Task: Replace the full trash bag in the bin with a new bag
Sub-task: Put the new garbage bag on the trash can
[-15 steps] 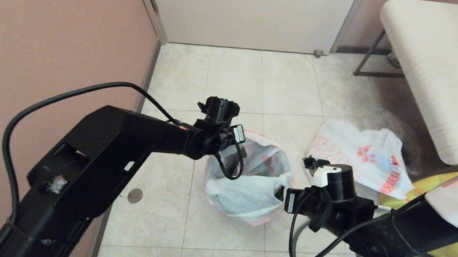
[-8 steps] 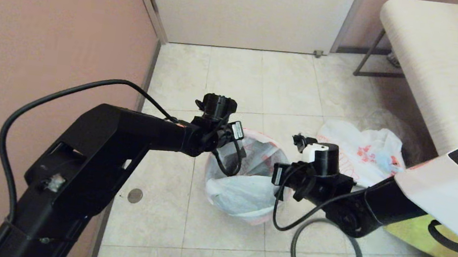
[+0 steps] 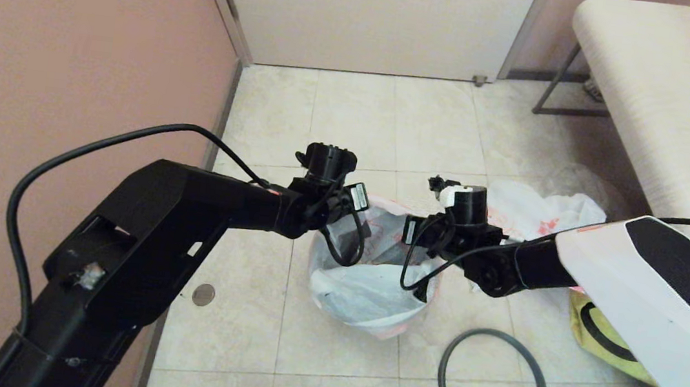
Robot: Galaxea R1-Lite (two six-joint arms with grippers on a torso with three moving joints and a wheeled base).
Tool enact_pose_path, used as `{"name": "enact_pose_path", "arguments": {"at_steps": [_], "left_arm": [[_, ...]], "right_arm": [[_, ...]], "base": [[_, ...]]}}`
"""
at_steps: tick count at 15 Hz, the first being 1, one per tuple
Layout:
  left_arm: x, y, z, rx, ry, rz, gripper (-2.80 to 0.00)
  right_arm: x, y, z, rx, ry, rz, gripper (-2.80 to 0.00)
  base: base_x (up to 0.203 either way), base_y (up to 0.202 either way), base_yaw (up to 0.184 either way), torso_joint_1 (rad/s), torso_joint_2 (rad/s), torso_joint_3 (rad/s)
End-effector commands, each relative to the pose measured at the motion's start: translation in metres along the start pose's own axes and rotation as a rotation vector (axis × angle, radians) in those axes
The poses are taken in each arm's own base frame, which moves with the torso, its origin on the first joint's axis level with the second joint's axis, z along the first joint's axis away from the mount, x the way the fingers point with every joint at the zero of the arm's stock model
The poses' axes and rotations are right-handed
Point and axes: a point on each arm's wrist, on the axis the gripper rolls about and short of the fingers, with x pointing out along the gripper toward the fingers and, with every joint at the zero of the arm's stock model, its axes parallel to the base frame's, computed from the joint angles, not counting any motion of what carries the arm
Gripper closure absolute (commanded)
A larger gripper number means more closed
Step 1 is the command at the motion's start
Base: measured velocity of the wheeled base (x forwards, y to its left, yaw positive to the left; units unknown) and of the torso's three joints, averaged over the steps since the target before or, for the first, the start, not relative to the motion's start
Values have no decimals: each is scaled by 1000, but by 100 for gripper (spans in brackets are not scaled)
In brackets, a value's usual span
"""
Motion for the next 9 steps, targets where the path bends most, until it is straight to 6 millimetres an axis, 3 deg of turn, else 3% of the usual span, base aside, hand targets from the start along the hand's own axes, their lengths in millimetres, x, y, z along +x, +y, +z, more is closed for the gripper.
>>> {"name": "enact_pose_path", "arguments": {"at_steps": [1,9], "left_arm": [[-1,-1,2,-5,-7,-1,0],[-2,-1,3,-9,-8,1,0]], "right_arm": [[9,-2,-2,0,5,-6,0],[17,1,20,1,-46,-1,0]], "base": [[0,0,0,0,0,0],[0,0,0,0,0,0]]}}
